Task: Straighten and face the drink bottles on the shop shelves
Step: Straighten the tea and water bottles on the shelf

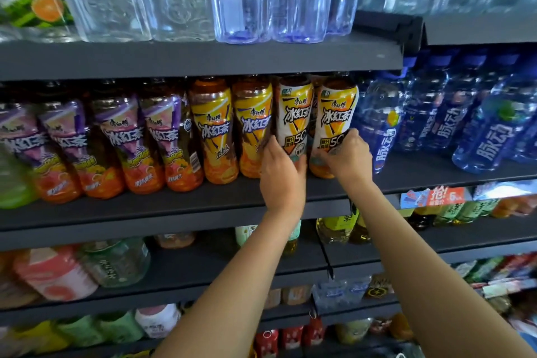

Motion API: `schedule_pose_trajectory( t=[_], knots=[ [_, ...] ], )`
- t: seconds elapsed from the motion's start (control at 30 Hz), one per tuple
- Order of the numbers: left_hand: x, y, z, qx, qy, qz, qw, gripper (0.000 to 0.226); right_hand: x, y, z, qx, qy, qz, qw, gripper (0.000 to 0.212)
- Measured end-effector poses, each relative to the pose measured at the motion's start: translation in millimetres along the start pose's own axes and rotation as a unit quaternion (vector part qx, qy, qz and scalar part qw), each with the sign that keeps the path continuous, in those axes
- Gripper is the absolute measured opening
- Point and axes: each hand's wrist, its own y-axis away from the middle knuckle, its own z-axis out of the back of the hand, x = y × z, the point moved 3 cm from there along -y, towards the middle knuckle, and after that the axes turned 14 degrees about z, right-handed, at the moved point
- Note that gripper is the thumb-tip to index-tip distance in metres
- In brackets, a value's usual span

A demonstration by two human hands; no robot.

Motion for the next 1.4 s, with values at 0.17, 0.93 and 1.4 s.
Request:
schedule_pose_trajectory(
  t=[0.17, 0.93, 1.4],
  knots=[
    [-20, -11, -27, 0.012, 0.076, 0.148, 0.986, 0.076, 7, -2, -2, 0.003, 0.012, 0.006, 1.000, 0.059],
    [-7, -16, -29, -0.004, -0.007, 0.094, 0.996, 0.058, 2, -17, -3, 0.044, -0.027, 0.004, 0.999, 0.063],
    [-3, -11, -22, -0.001, -0.013, 0.067, 0.998, 0.062, 5, -3, 3, 0.040, -0.015, 0.014, 0.999, 0.057]
  ],
)
